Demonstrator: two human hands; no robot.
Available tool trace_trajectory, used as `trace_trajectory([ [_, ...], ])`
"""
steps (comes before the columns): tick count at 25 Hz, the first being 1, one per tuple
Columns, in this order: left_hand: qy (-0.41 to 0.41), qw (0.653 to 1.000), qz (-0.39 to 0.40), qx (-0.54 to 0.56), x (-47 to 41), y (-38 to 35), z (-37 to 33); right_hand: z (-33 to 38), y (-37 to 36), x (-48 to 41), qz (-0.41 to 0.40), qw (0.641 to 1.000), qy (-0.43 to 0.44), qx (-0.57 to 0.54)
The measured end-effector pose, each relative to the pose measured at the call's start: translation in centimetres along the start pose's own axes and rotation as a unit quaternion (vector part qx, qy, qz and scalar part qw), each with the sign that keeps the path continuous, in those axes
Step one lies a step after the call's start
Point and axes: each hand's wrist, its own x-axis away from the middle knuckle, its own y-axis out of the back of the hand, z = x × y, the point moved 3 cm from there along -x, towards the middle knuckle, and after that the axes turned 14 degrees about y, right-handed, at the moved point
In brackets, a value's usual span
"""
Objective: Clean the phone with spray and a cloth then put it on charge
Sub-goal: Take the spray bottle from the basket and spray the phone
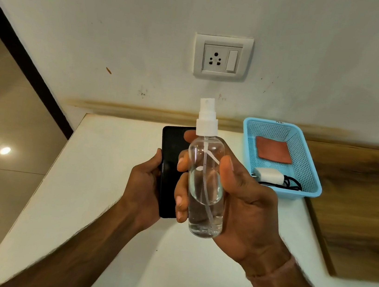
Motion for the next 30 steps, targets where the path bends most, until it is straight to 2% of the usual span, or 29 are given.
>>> trace_trajectory([
  [4, 0.020, 1.000, 0.005, 0.015, 0.0, -0.2, -0.2, 0.7, 0.1, -0.4, -0.007, 0.999, 0.049, 0.017],
  [6, 0.019, 1.000, -0.011, 0.007, 0.0, 0.0, -0.2, 1.1, 0.8, -0.6, -0.061, 0.985, 0.077, 0.145],
  [7, 0.021, 0.999, -0.036, 0.005, 0.1, 0.1, -0.2, 1.5, 1.2, -0.7, -0.084, 0.957, 0.101, 0.257],
  [8, 0.022, 0.998, -0.055, 0.008, 0.1, 0.2, -0.2, 1.7, 1.6, -0.8, -0.100, 0.912, 0.121, 0.380],
  [10, 0.026, 0.996, -0.083, 0.009, 0.4, 0.1, -0.3, 1.7, 2.4, -0.7, -0.101, 0.799, 0.145, 0.575],
  [12, 0.029, 0.995, -0.091, 0.001, 0.5, 0.0, -0.3, 1.2, 3.2, -0.9, -0.096, 0.719, 0.144, 0.673],
  [15, 0.029, 0.995, -0.094, 0.000, 0.5, -0.1, -0.2, 0.5, 4.4, -1.3, -0.097, 0.656, 0.136, 0.736],
  [18, 0.031, 0.995, -0.090, 0.002, 0.3, -0.1, -0.1, -0.6, 5.1, -1.6, -0.075, 0.633, 0.116, 0.762],
  [22, 0.032, 0.996, -0.081, 0.012, 0.2, 0.0, 0.0, -1.4, 5.9, -1.6, -0.092, 0.599, 0.110, 0.788],
  [26, 0.030, 0.997, -0.072, 0.021, 0.1, 0.1, 0.0, -1.4, 6.3, -1.7, -0.107, 0.590, 0.133, 0.789],
  [30, 0.024, 0.997, -0.066, 0.025, 0.0, 0.2, 0.0, -1.6, 6.6, -1.7, -0.106, 0.598, 0.126, 0.784],
])
